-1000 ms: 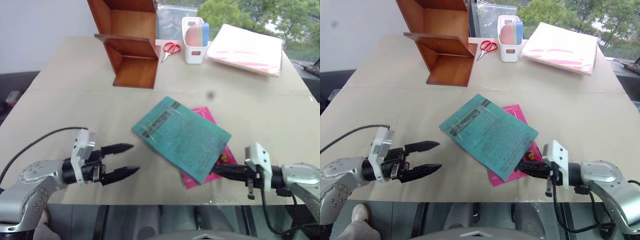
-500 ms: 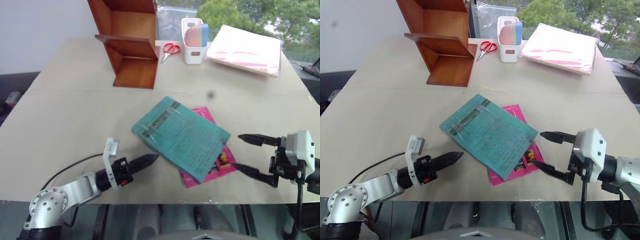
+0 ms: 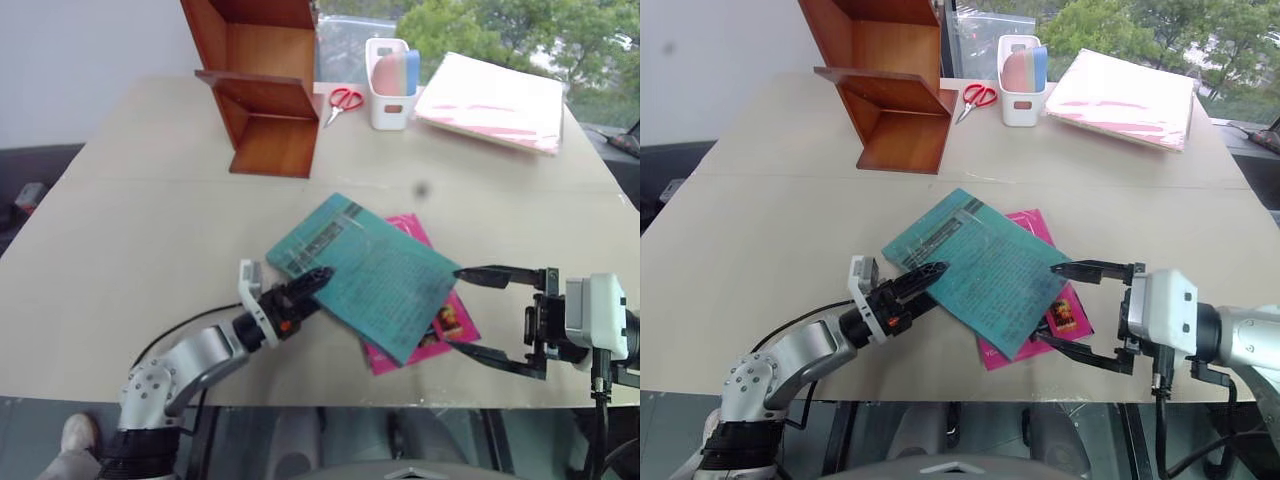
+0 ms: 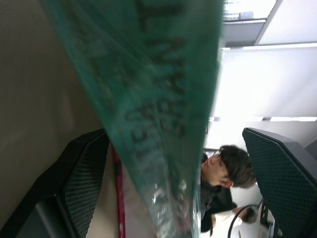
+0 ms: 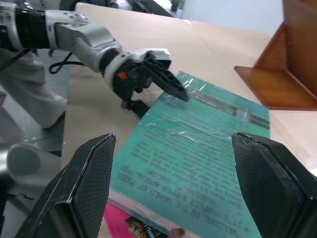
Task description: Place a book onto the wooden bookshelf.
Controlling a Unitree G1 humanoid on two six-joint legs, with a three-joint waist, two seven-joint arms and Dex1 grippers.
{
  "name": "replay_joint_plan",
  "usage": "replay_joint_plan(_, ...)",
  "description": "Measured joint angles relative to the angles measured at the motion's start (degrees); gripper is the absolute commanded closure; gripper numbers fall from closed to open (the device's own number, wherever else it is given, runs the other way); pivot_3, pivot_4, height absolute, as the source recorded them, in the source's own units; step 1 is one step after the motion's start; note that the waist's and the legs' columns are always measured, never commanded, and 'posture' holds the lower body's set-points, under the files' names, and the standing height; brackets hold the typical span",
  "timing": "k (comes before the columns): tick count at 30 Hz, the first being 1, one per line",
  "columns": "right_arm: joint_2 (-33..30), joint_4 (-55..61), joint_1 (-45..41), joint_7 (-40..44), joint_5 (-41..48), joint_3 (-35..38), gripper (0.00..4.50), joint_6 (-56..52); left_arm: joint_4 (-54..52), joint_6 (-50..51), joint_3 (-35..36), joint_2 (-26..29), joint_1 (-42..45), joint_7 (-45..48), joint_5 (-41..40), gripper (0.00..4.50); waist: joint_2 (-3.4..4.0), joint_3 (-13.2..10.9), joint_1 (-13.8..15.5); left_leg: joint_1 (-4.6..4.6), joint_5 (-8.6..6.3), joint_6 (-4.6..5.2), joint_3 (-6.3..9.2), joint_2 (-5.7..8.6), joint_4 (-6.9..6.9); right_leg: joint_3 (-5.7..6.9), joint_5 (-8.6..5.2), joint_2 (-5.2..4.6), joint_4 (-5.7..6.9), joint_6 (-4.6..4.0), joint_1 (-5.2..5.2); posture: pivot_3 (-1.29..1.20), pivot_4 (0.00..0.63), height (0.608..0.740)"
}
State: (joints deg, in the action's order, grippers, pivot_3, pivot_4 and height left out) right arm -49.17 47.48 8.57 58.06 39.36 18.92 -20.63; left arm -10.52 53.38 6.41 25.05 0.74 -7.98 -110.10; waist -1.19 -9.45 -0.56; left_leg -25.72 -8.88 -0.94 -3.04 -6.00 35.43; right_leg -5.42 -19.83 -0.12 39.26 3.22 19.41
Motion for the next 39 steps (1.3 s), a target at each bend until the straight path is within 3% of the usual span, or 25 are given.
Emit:
replay_joint_plan(3, -0.4, -0.2, -0.1, 0.3, -0.1, 0.0, 0.63, 0.2, 0.2, -0.3, -0.6, -0.7, 0.6, -1.1, -0.3, 0.85, 0.01, 0.0, 0.2, 0.0, 0.0, 0.0, 0.06, 0.04, 0.0, 0.04, 0.0, -0.01, -0.04, 0.0, -0.06, 0.0, 0.15, 0.74)
replay_joint_plan(4, -0.5, -0.2, 0.0, 0.3, -0.1, 0.0, 0.63, 0.2, 0.8, -0.3, -0.8, -0.7, 0.8, -1.0, -0.3, 1.42, 0.03, 0.0, 0.2, 0.01, 0.0, 0.0, 0.08, 0.05, 0.01, 0.06, 0.0, -0.01, -0.04, 0.0, -0.07, 0.0, 0.15, 0.74)
replay_joint_plan(5, -0.5, -0.2, 0.0, 0.3, -0.1, 0.0, 0.63, 0.3, 1.0, -0.2, -0.9, -0.7, 0.9, -1.0, -0.3, 1.56, 0.05, 0.0, 0.2, 0.01, 0.0, 0.0, 0.09, 0.05, 0.01, 0.07, 0.0, -0.01, -0.05, 0.0, -0.07, 0.0, 0.15, 0.74)
replay_joint_plan(9, -1.1, -0.2, 0.2, 0.3, -0.1, 0.2, 0.63, 0.3, 2.6, 0.2, -0.6, -0.7, 1.1, 1.8, 0.7, 3.32, 0.28, 0.2, 0.1, 0.02, 0.01, -0.01, 0.1, 0.06, 0.0, 0.08, 0.0, -0.01, -0.05, 0.0, -0.07, 0.0, 0.15, 0.74)
replay_joint_plan(13, -1.1, -0.2, 0.2, 0.2, -0.1, 0.2, 0.63, 0.3, 3.6, 1.1, 0.3, 0.0, 1.0, 5.6, 1.1, 3.32, 0.32, 0.3, 0.1, 0.03, 0.03, -0.05, 0.17, 0.07, -0.01, 0.12, -0.01, 0.01, -0.04, -0.01, -0.08, 0.0, 0.15, 0.74)
replay_joint_plan(14, -0.9, -0.4, -0.1, 0.0, -0.2, 0.2, 0.63, 0.9, 3.2, 2.3, 2.4, 3.7, 0.0, 13.7, 5.5, 3.32, 0.25, 0.2, -0.2, 0.01, 0.04, -0.07, 0.19, 0.06, -0.05, 0.13, -0.01, 0.05, -0.05, -0.02, -0.04, 0.0, 0.15, 0.74)
replay_joint_plan(17, 0.0, -1.4, -0.6, -0.4, -0.2, -0.3, 0.63, 1.1, 3.2, 1.1, 8.1, 8.2, 3.1, 19.3, 9.3, 3.32, 0.25, 0.2, -0.1, 0.01, 0.09, -0.15, 0.25, 0.05, -0.09, 0.19, -0.02, 0.06, -0.04, -0.04, -0.02, 0.0, 0.15, 0.74)
replay_joint_plan(21, 0.9, -2.7, -5.2, -1.2, -0.6, -3.2, 0.63, 1.8, 2.2, -1.9, 10.0, 14.8, 18.0, 27.1, 21.0, 3.32, 0.21, 0.2, 0.7, -0.1, 0.1, -0.16, 0.22, 0.17, -0.08, 0.2, 0.0, -0.07, -0.32, -0.02, -0.05, 0.0, 0.15, 0.74)
replay_joint_plan(24, 1.1, -3.5, -5.9, -1.2, -0.9, -4.3, 0.63, 2.2, 2.3, -2.2, 7.3, 14.9, 25.0, 30.0, 26.8, 3.32, 0.13, 0.2, 0.9, -0.2, 0.06, -0.1, 0.28, 0.27, -0.11, 0.27, 0.01, -0.15, -0.35, 0.01, -0.04, 0.0, 0.15, 0.74)
replay_joint_plan(27, 1.4, -4.6, -8.0, -1.6, -1.2, -5.1, 0.63, 2.4, 0.6, -3.3, -0.8, 16.8, 39.2, 35.0, 38.1, 3.32, -0.09, 0.0, 1.7, -0.63, 0.2, -0.31, 0.66, 0.23, -0.1, 0.59, 0.01, 0.0, -0.32, 0.01, 0.27, 0.0, 0.15, 0.74)
replay_joint_plan(29, 1.8, -4.7, -8.5, -2.2, -1.5, -5.4, 0.63, 2.7, -4.0, -9.4, -7.1, 20.5, 47.6, 42.4, 50.2, 3.32, 0.01, 0.0, 1.5, -0.69, 0.29, -0.46, 0.56, 0.27, -0.14, 0.5, 0.01, -0.03, -0.47, 0.01, 0.23, 0.0, 0.15, 0.74)
replay_joint_plan(31, 2.4, -5.2, -8.7, -2.7, -2.3, -5.9, 0.63, 2.9, -3.9, -23.9, -15.8, 22.4, 53.5, 50.6, 68.8, 3.32, 0.3, 0.2, 1.4, -0.64, 0.29, -0.47, 0.43, 0.27, -0.24, 0.39, 0.0, -0.03, -0.56, 0.02, 0.23, 0.0, 0.15, 0.74)
replay_joint_plan(35, 3.0, -5.6, -9.9, -3.7, -3.4, -7.2, 0.63, 3.4, 9.5, -44.0, -26.5, 21.3, 62.8, 56.7, 94.0, 3.32, 0.49, 0.0, 1.4, -0.65, 0.32, -0.51, 0.46, 0.2, -0.25, 0.42, -0.04, 0.08, -0.37, -0.03, 0.35, 0.0, 0.15, 0.74)
replay_joint_plan(39, 4.4, -6.1, -11.0, -4.6, -4.7, -8.5, 0.63, 3.9, 26.9, -58.5, -29.9, 20.7, 75.2, 58.8, 109.8, 3.32, 0.33, -0.2, 1.4, -0.71, 0.25, -0.4, 0.43, 0.21, -0.2, 0.39, -0.04, 0.06, -0.42, -0.02, 0.37, 0.0, 0.15, 0.74)
